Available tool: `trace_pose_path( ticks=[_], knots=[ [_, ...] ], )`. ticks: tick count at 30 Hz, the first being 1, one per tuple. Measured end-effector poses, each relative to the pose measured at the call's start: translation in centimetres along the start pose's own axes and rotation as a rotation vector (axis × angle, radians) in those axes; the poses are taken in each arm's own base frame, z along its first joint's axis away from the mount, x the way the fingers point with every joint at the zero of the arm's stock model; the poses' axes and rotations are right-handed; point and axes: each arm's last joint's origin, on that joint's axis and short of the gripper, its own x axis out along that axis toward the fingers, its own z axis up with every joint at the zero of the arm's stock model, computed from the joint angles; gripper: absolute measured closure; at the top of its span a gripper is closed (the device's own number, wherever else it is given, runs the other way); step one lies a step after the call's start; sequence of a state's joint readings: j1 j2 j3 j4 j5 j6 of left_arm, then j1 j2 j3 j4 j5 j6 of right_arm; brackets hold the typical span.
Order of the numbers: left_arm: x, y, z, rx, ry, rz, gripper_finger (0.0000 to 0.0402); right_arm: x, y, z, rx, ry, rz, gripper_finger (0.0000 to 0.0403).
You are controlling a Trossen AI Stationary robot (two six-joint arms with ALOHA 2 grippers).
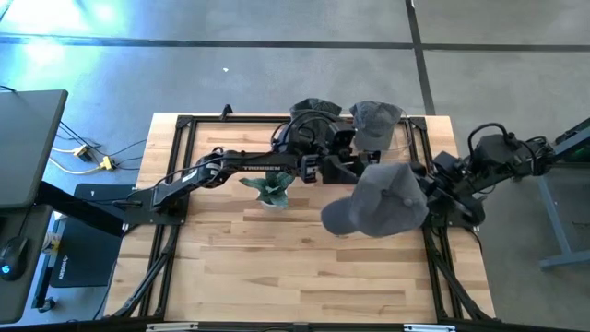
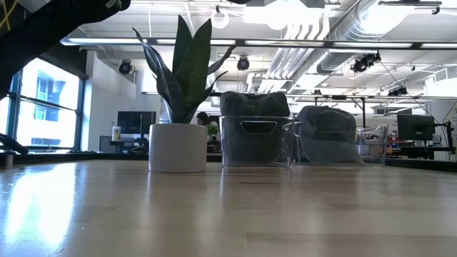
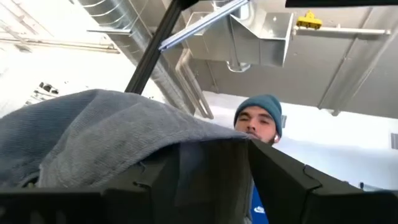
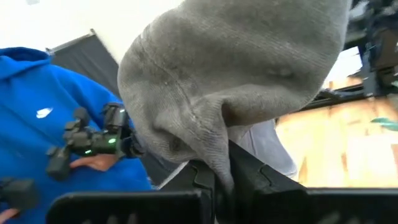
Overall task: Pick & Place hat
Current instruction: Put the gray cap into the right transparent bin
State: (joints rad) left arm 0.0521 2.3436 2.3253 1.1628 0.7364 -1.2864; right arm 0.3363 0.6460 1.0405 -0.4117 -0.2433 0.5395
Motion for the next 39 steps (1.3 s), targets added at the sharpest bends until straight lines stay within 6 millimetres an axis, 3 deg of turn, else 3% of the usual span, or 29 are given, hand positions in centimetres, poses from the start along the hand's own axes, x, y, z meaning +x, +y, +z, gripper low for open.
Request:
trace_pose_path(
  ticks=[5, 9, 21, 25, 33, 39],
  knots=[
    [0.0, 0.1, 0.0, -0.031, -0.008, 0.007, 0.0238, 0.0, -0.1, 0.0, -0.027, -0.015, -0.028, 0.0384],
    [-0.4, 0.2, 0.3, -0.084, 0.009, 0.009, 0.0233, -0.2, 0.0, 0.1, -0.026, -0.023, -0.03, 0.0391],
    [-0.7, 0.1, 0.3, -0.331, 0.154, -0.001, 0.0088, -0.2, -0.2, -0.2, -0.008, 0.004, -0.038, 0.0391],
    [-0.9, 0.3, 0.3, -0.345, 0.215, 0.007, 0.0064, -0.2, -0.2, -0.3, -0.007, 0.014, -0.044, 0.0395],
    [-0.6, 1.7, -0.6, -0.455, 0.191, 0.137, 0.0079, -0.2, -0.2, -0.2, -0.014, 0.007, -0.054, 0.0389],
    [-0.4, 1.8, -0.9, -0.374, 0.168, 0.144, 0.013, -0.2, -0.4, -0.3, -0.032, 0.002, -0.082, 0.0391]
  ],
)
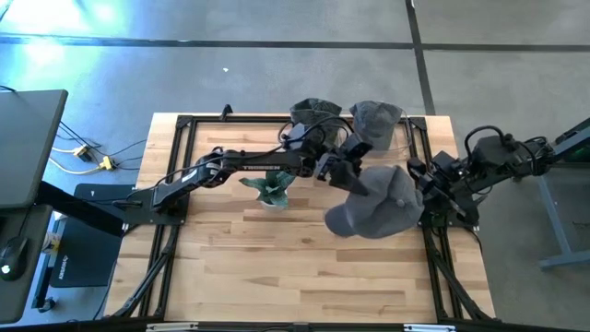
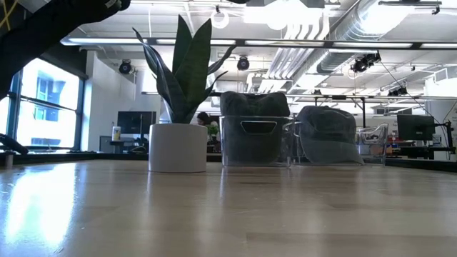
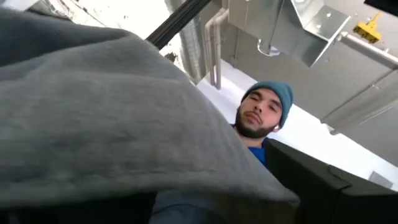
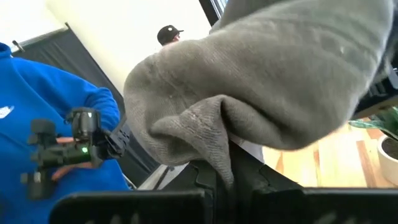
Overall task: Pick & Place hat
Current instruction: Put the gray cap into the right transparent bin
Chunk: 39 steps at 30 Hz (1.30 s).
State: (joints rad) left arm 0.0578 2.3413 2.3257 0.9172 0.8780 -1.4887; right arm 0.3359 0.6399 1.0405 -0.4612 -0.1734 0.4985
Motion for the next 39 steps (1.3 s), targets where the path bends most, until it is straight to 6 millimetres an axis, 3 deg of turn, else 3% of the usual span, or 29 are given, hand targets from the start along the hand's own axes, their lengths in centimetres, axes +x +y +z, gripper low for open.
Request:
trace_pose_path(
  ticks=[7, 12, 14, 21, 25, 29, 33, 39],
  knots=[
    [0.0, -0.2, 0.1, 0.014, -0.026, -0.013, 0.0254, -0.2, 0.0, -0.2, -0.003, 0.029, 0.007, 0.039],
    [-0.2, -1.8, 0.2, 0.085, -0.079, -0.132, 0.0369, -1.2, 0.3, -0.3, -0.01, 0.029, 0.065, 0.0393],
    [-0.3, -2.6, 0.3, 0.131, -0.125, -0.196, 0.0392, -1.9, 0.5, -0.2, -0.015, 0.01, 0.078, 0.0394],
    [-0.3, -3.7, 0.7, 0.178, -0.221, -0.239, 0.038, -2.6, 0.7, 0.1, -0.026, -0.056, 0.07, 0.0363],
    [-0.2, -3.5, 0.9, 0.188, -0.25, -0.209, 0.0395, -2.4, 0.8, 0.2, -0.055, -0.059, 0.087, 0.0307],
    [-0.3, -3.4, 1.1, 0.187, -0.31, -0.208, 0.0399, -2.6, 0.6, -0.1, -0.193, -0.042, 0.058, 0.0241],
    [-0.3, -3.4, 1.3, 0.226, -0.384, -0.197, 0.0401, -3.5, 0.2, -0.6, -0.338, -0.035, -0.057, 0.0199],
    [-0.7, -3.4, 1.7, 0.274, -0.475, -0.179, 0.0401, -5.9, -0.3, -1.0, -0.425, -0.066, -0.281, 0.0188]
  ],
)
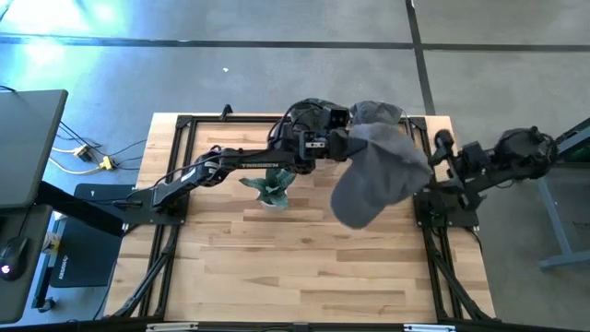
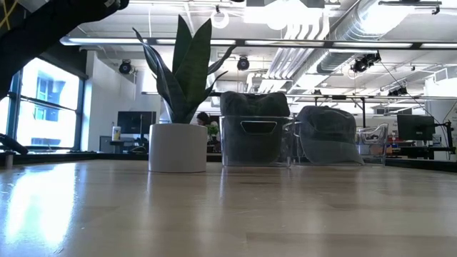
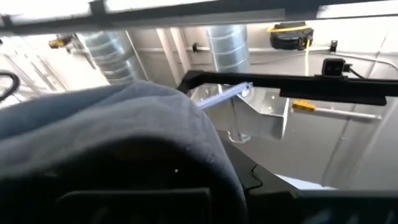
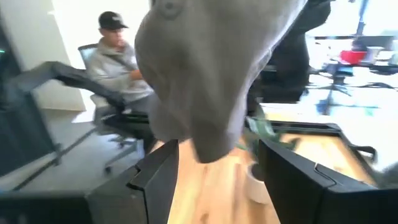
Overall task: Pick & Place hat
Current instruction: Put the gray cap into the right transparent bin
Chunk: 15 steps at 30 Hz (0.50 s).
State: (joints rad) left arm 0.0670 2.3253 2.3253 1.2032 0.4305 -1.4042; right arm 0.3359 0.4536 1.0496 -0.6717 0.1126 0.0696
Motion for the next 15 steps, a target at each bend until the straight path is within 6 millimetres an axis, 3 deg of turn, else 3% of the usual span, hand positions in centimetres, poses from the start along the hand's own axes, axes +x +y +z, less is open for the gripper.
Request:
trace_pose_path(
  ticks=[10, 15],
  knots=[
    [0.0, 0.0, 0.1, 0.036, -0.042, 0.011, 0.0401, -4.9, -0.5, 4.1, 0.048, -0.082, -0.072, 0.0181],
    [0.0, 0.5, -0.1, 0.015, -0.012, 0.052, 0.0401, -3.7, -0.1, 5.7, -0.014, -0.093, -0.036, 0.0149]
  ],
)
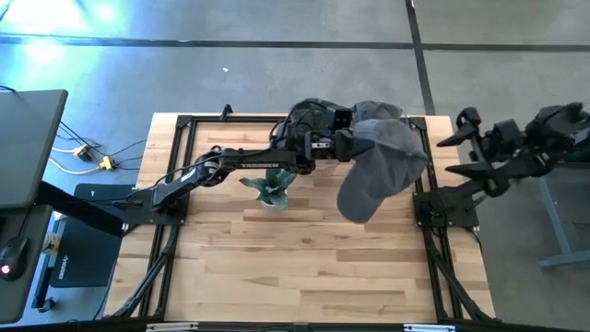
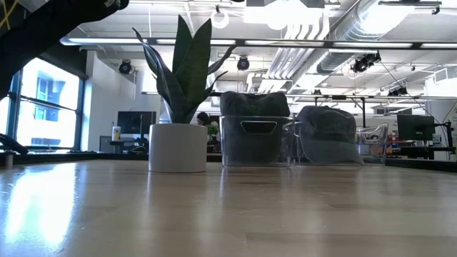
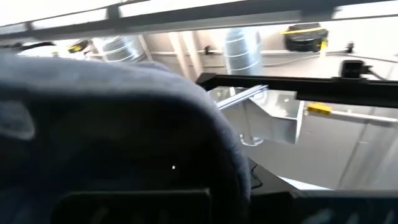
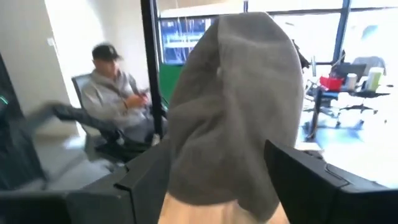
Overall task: Pick & Place hat
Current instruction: Put the gray cap into the right transparent bin
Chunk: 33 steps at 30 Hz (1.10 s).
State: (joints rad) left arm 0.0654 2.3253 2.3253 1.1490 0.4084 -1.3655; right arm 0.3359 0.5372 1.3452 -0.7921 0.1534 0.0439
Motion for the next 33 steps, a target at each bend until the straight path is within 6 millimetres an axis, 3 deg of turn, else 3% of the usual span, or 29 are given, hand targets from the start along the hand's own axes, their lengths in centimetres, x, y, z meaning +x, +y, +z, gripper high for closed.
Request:
trace_pose_path(
  ticks=[7, 12, 20, 26, 30, 33],
  knots=[
    [0.0, 0.2, -0.1, -0.011, 0.029, 0.019, 0.0401, 6.1, 0.4, 0.2, -0.266, 0.184, -0.184, 0.0132],
    [0.0, 0.2, -0.2, -0.011, 0.048, 0.015, 0.0401, 8.7, 0.8, 0.1, -0.304, 0.311, -0.154, 0.0173],
    [-0.4, 0.4, 0.5, 0.0, 0.108, 0.011, 0.0401, 8.8, 1.2, 0.6, -0.161, 0.384, -0.074, 0.0385],
    [-1.2, 0.9, 1.8, 0.017, 0.228, 0.027, 0.0401, 7.3, 1.9, 3.1, 0.127, 0.283, 0.182, 0.0389],
    [-1.5, 1.4, 2.0, 0.059, 0.27, 0.057, 0.0401, 7.4, 2.6, 4.8, 0.229, 0.176, 0.408, 0.0392],
    [-1.5, 1.8, 1.8, 0.113, 0.299, 0.08, 0.0389, 7.8, 2.8, 5.1, 0.251, 0.166, 0.47, 0.0391]
  ],
)
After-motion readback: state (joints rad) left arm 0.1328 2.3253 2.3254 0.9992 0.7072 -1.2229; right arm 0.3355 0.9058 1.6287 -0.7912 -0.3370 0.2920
